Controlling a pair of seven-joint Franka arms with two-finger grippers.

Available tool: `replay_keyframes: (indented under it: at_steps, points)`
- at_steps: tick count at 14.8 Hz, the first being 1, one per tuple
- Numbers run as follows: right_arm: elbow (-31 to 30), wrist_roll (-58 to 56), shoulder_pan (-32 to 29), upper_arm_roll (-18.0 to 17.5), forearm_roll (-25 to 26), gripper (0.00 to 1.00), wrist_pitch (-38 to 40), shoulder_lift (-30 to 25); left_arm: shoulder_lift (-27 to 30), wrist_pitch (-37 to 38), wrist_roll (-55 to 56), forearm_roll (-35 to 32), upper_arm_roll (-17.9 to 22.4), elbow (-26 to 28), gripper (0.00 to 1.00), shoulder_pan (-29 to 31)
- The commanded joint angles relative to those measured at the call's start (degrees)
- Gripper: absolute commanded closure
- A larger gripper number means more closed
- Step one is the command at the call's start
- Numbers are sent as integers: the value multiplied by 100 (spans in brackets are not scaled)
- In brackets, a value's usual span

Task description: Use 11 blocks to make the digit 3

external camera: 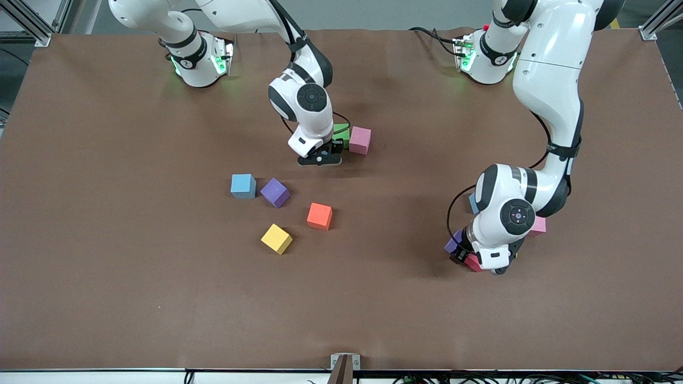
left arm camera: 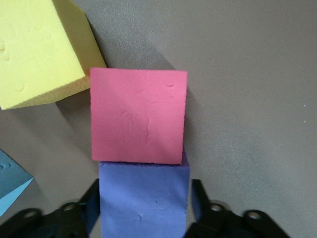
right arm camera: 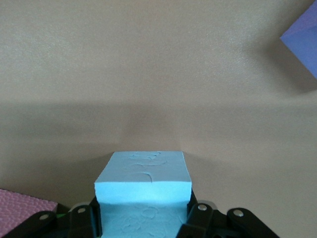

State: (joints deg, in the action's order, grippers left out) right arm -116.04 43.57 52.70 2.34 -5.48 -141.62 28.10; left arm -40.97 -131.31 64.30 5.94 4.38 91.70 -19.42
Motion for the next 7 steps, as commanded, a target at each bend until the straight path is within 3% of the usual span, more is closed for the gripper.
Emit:
replay_keyframes:
  at_steps: [1, 2, 3, 7]
  points:
    - [-7, -42, 92, -6, -23, 86, 11, 100, -7, -79, 38, -84, 45, 23, 54, -44]
    - [-7, -42, 91, 3, -23, 74, 11, 100, 1, -70, 39, -84, 45, 15, 57, -44]
    - [-7, -25, 91, 3, -23, 2, 3, 100, 27, -44, 47, -84, 45, 6, 58, -36]
    - [2, -51, 83, 12, -5, 0, 3, 100, 142, 44, 135, -14, 36, -56, 58, 52]
